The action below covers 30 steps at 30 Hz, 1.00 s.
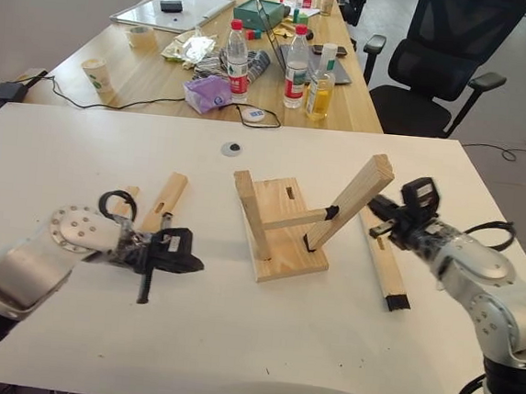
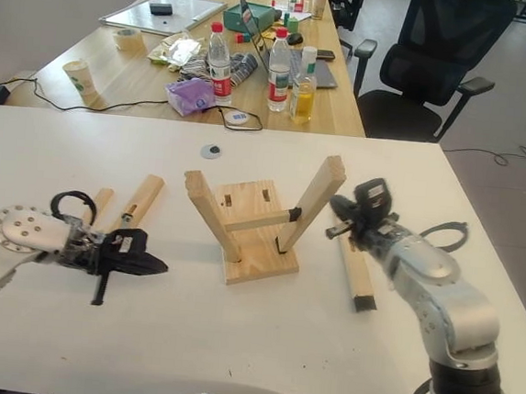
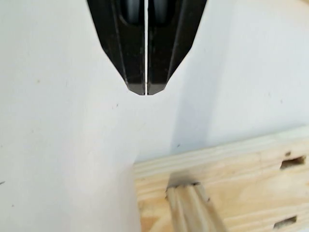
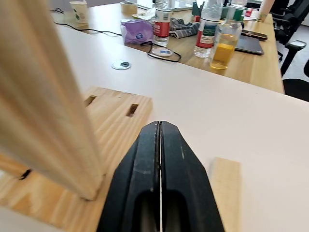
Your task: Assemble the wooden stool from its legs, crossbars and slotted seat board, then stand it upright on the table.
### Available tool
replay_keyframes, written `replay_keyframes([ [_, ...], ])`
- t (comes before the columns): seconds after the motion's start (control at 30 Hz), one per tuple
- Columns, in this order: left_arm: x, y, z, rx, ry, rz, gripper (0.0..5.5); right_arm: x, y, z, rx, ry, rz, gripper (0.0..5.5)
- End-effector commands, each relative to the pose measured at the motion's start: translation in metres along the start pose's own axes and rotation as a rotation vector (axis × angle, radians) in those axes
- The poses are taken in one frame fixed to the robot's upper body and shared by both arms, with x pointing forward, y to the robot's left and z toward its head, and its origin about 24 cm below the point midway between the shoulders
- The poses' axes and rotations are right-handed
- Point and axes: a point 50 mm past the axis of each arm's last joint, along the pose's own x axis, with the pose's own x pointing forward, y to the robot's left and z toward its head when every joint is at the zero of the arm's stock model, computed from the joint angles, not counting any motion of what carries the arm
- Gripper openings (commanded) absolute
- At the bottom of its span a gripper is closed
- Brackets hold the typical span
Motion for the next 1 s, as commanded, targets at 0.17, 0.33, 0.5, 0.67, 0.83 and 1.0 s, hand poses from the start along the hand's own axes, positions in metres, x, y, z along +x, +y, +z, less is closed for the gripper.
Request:
replay_keyframes([
  [0.17,0.024,0.034,0.039,0.259,-0.023,0.124,0.03,0.005,0.039,0.01,0.006,-0.008,0.18,0.0],
  [0.33,0.027,0.028,0.034,0.251,-0.022,0.073,0.03,0.005,0.033,0.007,0.002,0.02,0.15,0.0],
  [0.5,-0.002,0.012,-0.01,0.062,0.109,-0.072,0.0,-0.003,0.004,-0.019,-0.058,0.156,0.024,0.36],
  [0.67,-0.006,0.031,-0.03,-0.046,0.092,0.065,0.88,0.005,-0.002,-0.043,-0.043,0.154,0.03,1.31],
  [0.83,0.044,0.06,-0.042,-0.065,0.109,0.314,1.22,0.037,0.007,-0.08,-0.067,0.22,0.098,1.82],
  [1.0,0.079,0.065,-0.065,0.078,0.211,0.283,1.22,0.064,0.034,-0.085,-0.093,0.227,0.337,1.82],
])
